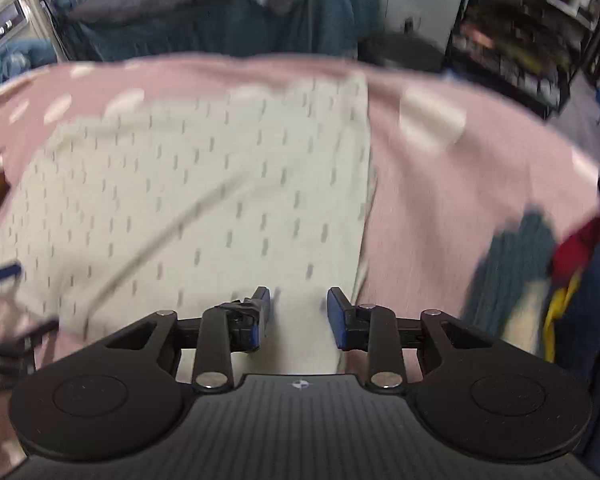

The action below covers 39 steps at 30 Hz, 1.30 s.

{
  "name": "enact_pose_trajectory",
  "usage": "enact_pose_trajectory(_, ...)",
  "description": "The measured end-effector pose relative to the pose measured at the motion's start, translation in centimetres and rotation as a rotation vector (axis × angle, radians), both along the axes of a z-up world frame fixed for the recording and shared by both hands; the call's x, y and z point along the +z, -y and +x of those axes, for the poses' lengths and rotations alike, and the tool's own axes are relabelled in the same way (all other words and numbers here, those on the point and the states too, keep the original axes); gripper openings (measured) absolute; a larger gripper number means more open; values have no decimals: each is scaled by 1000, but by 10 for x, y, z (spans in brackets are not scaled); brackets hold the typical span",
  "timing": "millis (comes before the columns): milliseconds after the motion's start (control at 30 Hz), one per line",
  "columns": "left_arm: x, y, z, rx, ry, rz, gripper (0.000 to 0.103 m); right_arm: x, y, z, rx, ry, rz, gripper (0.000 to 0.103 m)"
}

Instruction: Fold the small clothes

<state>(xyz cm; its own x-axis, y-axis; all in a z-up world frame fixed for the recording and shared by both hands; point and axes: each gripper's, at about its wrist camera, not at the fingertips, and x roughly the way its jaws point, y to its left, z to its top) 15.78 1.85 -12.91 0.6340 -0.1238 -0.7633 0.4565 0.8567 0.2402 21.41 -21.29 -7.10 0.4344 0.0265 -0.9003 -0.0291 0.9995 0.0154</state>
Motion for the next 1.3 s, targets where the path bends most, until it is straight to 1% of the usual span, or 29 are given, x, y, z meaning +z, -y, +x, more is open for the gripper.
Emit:
enact_pose_trajectory(33, 1, -3, 1, 10, -16, -16, 77, -8, 0, -8, -9, -34, 13, 50)
enact_pose_trajectory(67, 2, -4, 3, 17, -30, -20, 77, -17, -1, -16, 4, -61, -3, 48)
enact_pose_trajectory(100, 4, -4, 3, 13, -42, -10, 76, -18, -4, -23, 28, -39, -26, 48)
enact_pose_trajectory(133, 8, -1, 1, 5, -47, -2, 70, -16, -10, -28, 59, -32, -59, 48)
enact_pose_trajectory(200, 23, 5, -7, -21, -20, -48, 70, -6, -6, -27, 45, -22, -5, 48)
enact_pose_trajectory(233, 34, 13, -12, -59, 7, -86, 73, 7, -1, -24, 20, 3, 38, 48)
enact_pose_trajectory(267, 43, 22, -15, -90, 32, -103, 75, 19, 1, -19, 13, 36, 53, 51)
enact_pose_trajectory(300, 50, 34, -19, -124, 60, -106, 78, 28, 2, -13, 17, 63, 61, 56)
enact_pose_trajectory(367, 58, 65, -23, -207, 112, -98, 79, 41, 10, 9, -2, 74, 97, 98)
enact_pose_trajectory(400, 59, 81, -25, -244, 136, -96, 79, 43, 16, 19, -17, 66, 126, 102)
enact_pose_trajectory(467, 56, 109, -27, -287, 163, -91, 79, 39, 30, 40, -45, 47, 205, 98)
enact_pose_trajectory(500, 51, 122, -28, -309, 179, -75, 79, 36, 36, 46, -67, 33, 225, 97)
enact_pose_trajectory(600, 35, 160, -37, -355, 236, 7, 78, 27, 46, 58, -107, 6, 225, 96)
enact_pose_trajectory(667, 26, 179, -46, -396, 241, 17, 76, 25, 46, 55, -96, 6, 211, 96)
enact_pose_trajectory(700, 23, 185, -48, -405, 245, 25, 72, 24, 46, 56, -96, 1, 211, 96)
enact_pose_trajectory(767, 14, 201, -46, -398, 247, 60, 58, 21, 48, 54, -87, -9, 223, 96)
enact_pose_trajectory(800, 13, 207, -44, -395, 220, 44, 45, 20, 47, 54, -79, -15, 221, 96)
enact_pose_trajectory(833, 11, 212, -43, -406, 175, 18, 38, 19, 48, 55, -69, -20, 215, 96)
enact_pose_trajectory(867, 7, 217, -43, -411, 151, 21, 37, 18, 49, 55, -62, -21, 209, 96)
enact_pose_trajectory(933, 5, 223, -49, -426, 180, 64, 35, 18, 50, 56, -49, -20, 198, 96)
enact_pose_trajectory(967, 7, 222, -52, -433, 185, 52, 36, 18, 51, 56, -47, -18, 197, 96)
enact_pose_trajectory(1000, 9, 221, -52, -432, 186, 32, 44, 18, 54, 57, -49, -19, 203, 96)
enact_pose_trajectory(1033, 7, 223, -51, -428, 194, 43, 54, 17, 57, 59, -55, -28, 218, 96)
enact_pose_trajectory(1067, 2, 225, -50, -430, 205, 70, 57, 16, 59, 60, -59, -37, 231, 96)
enact_pose_trajectory(1100, 1, 226, -50, -439, 213, 73, 58, 15, 60, 61, -63, -42, 233, 96)
enact_pose_trajectory(1167, 1, 229, -45, -443, 211, 72, 58, 12, 58, 64, -54, -48, 221, 96)
enact_pose_trajectory(1233, -2, 237, -36, -451, 220, 98, 58, 9, 58, 67, -50, -48, 221, 96)
enact_pose_trajectory(1267, -3, 241, -32, -452, 224, 101, 55, 8, 58, 68, -52, -46, 222, 96)
enact_pose_trajectory(1300, -4, 246, -28, -460, 224, 102, 41, 7, 59, 70, -56, -42, 223, 96)
